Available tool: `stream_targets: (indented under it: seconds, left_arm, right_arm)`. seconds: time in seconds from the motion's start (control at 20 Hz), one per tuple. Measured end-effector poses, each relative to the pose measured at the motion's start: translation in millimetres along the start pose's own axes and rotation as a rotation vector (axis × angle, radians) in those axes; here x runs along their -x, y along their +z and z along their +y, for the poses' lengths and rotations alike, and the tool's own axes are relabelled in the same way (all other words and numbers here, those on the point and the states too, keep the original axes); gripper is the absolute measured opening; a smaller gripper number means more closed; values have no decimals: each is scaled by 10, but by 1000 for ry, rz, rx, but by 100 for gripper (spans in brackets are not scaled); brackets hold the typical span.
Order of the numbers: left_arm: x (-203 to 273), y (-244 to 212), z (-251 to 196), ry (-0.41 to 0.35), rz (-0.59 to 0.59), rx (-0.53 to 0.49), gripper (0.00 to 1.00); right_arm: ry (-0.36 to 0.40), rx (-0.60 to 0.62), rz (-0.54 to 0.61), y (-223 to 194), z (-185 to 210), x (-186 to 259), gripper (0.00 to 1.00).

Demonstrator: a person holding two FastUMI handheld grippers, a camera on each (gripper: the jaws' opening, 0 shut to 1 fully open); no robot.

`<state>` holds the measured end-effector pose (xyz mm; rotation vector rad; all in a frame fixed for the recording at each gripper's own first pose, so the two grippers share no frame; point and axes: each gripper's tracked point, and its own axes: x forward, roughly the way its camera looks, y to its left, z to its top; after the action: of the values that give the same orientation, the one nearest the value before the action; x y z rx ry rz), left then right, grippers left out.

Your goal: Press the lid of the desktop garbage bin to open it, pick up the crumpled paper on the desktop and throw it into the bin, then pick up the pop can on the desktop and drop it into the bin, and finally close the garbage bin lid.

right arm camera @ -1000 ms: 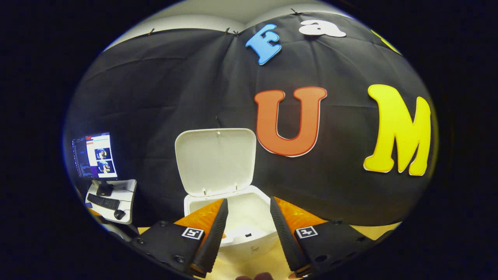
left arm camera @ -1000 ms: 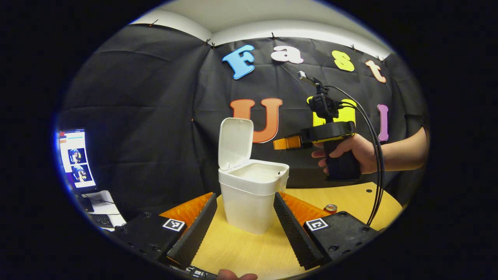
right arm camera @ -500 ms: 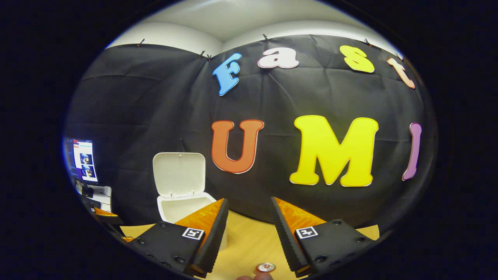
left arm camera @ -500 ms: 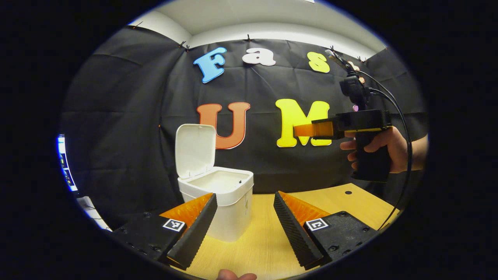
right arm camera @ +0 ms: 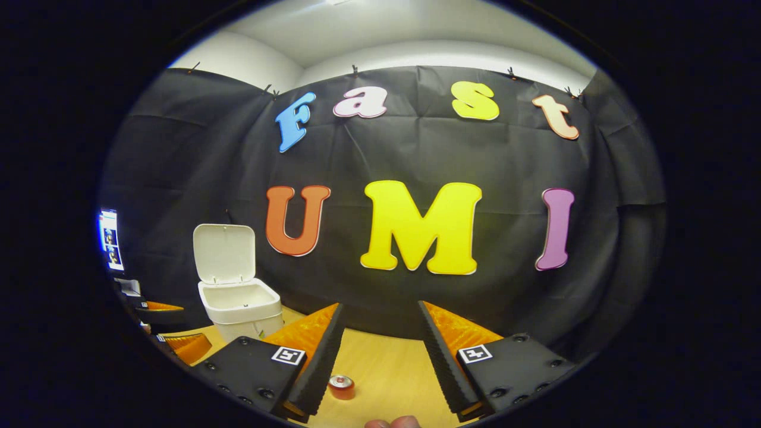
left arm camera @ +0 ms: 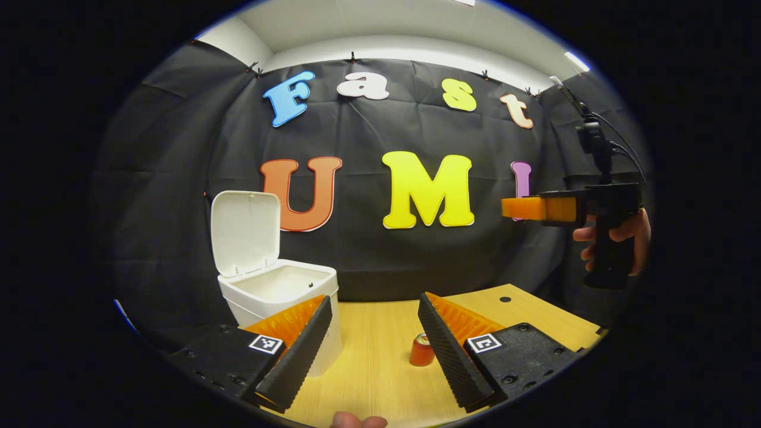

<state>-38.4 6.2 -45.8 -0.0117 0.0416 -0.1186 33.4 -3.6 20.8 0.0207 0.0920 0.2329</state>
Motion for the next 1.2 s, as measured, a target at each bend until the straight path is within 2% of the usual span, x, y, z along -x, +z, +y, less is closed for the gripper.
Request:
stream_targets:
  seconds: [0.15,0.2,0.35,0.6,0.8,1.0,1.2]
  left_arm:
    - [-96,-131,-198,-33,5,12,96]
    - [-129,-218,-262,-43,13,4,96]
    - [-228,-509,-422,-70,44,-4,97]
    - [-433,-1076,-651,-77,92,12,97]
    - [-609,-1525,-785,-60,137,14,98]
    - [-861,-1975,-912,-39,209,15,98]
    - [-1126,-2280,-993,-16,247,2,98]
  right_arm:
    - [-70,22,14,-94,-298,192,82]
    - [-76,13,20,-127,-341,249,86]
    - [-108,-18,47,-230,-534,398,89]
    - [-221,-19,108,-528,-996,675,90]
    - [-259,-25,162,-709,-1203,884,90]
    - [-249,33,200,-842,-1260,944,89]
    - [-201,43,248,-1048,-1217,954,90]
